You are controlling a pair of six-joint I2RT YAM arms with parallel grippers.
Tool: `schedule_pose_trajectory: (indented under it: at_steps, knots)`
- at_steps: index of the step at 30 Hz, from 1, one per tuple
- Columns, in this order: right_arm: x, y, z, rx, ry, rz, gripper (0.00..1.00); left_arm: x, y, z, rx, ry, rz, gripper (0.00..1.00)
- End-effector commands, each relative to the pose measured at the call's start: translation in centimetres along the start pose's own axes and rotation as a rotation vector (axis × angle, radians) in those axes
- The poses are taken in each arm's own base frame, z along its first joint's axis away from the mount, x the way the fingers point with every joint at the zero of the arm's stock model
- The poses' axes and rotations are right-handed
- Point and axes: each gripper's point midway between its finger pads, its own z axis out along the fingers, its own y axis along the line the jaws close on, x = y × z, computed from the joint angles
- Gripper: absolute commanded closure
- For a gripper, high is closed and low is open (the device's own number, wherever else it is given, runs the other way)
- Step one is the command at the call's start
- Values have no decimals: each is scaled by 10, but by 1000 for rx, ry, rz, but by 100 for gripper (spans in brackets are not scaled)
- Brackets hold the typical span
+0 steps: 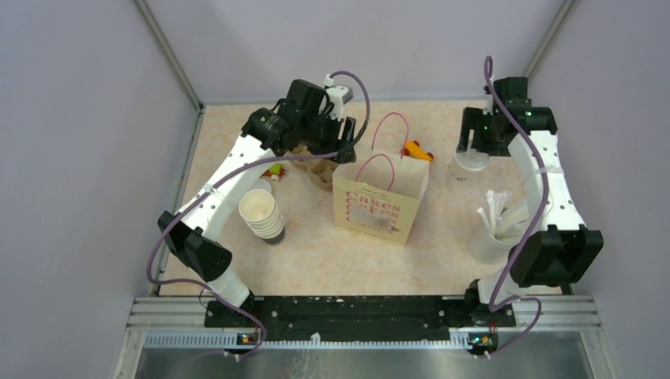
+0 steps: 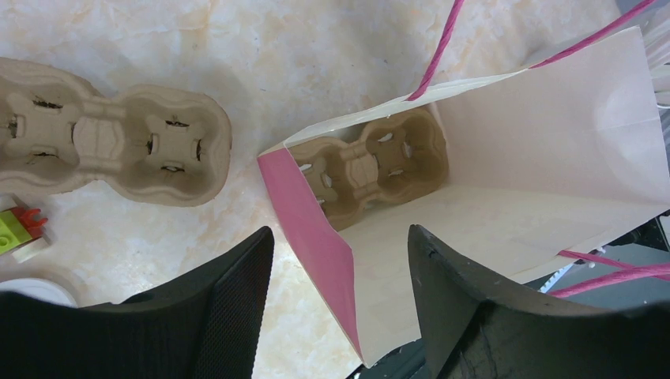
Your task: Pack the takeout coffee
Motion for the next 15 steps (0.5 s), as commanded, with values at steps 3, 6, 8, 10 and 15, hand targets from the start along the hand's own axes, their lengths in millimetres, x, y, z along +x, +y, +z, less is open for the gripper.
schedule_pose_trajectory:
  at_steps: [3,6,8,10,15]
  knots:
    - [-26,20,-64,-37,-122,-22,34,-7,-12,0,25,-17,33,32]
    - [-37,31,-89,-54,-172,-34,34,-2,-8,6,1,-1,48,33]
    - [-45,40,-106,-81,-212,-34,34,2,-6,11,-20,13,63,36]
    - [-49,48,-122,-114,-239,-42,35,5,-5,15,-33,29,65,44]
    - [-43,67,-161,-218,-296,-71,37,7,1,16,-72,48,73,76]
